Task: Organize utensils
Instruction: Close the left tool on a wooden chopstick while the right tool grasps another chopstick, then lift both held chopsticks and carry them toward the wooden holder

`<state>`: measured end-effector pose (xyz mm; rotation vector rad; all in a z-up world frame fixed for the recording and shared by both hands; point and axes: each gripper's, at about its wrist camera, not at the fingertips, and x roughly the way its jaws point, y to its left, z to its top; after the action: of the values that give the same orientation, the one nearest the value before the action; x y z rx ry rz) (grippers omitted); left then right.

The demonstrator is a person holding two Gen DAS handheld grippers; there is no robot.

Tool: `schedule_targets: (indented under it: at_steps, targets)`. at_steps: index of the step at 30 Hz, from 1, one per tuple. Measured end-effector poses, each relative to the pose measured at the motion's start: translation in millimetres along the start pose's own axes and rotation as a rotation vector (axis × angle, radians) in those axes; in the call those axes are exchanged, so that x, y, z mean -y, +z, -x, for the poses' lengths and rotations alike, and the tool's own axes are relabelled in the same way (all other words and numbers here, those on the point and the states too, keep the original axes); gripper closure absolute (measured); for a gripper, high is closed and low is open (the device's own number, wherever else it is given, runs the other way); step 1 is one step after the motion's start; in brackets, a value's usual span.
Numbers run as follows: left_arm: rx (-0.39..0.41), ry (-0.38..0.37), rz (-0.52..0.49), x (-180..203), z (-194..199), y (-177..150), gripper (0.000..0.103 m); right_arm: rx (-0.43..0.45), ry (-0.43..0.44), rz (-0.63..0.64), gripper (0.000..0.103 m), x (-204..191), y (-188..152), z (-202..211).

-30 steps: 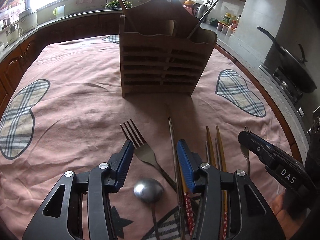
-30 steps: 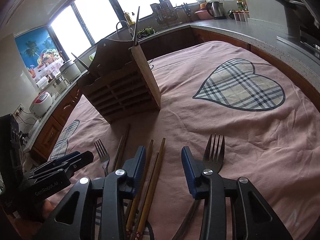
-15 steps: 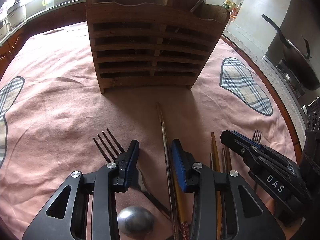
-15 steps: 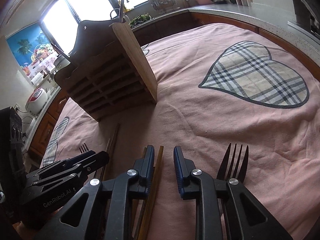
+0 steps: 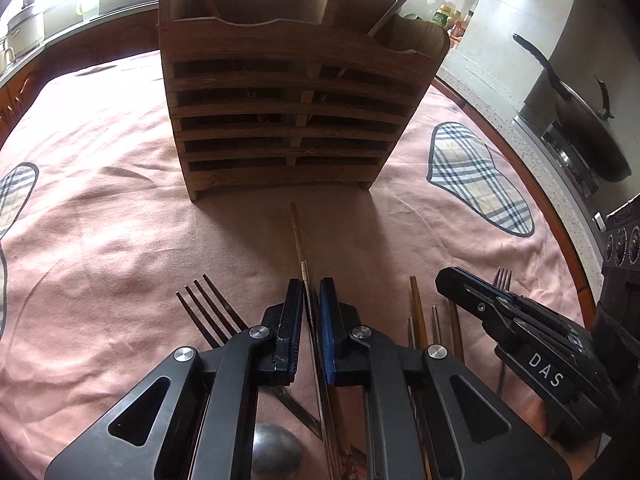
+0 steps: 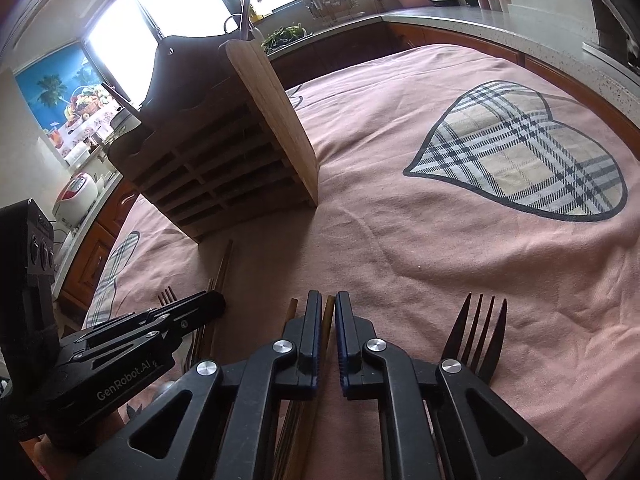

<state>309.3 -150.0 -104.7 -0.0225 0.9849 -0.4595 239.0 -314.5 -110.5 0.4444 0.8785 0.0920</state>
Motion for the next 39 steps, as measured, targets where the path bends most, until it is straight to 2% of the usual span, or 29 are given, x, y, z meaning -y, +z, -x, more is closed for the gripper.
schedule_targets:
  at_steps: [8,19,39]
  targets:
    - [0.008,-0.011,0.011,-9,18,-5,0.095,0.013,0.01,0.0,0.097,0,0,9]
    - [-0.028,-0.001,0.029,-17,5,-9,0.095,-0.007,0.007,-0.006,0.098,1,-6,3]
    - [-0.028,-0.034,0.035,-21,8,-3,0.095,-0.002,0.024,-0.006,0.098,2,-5,5]
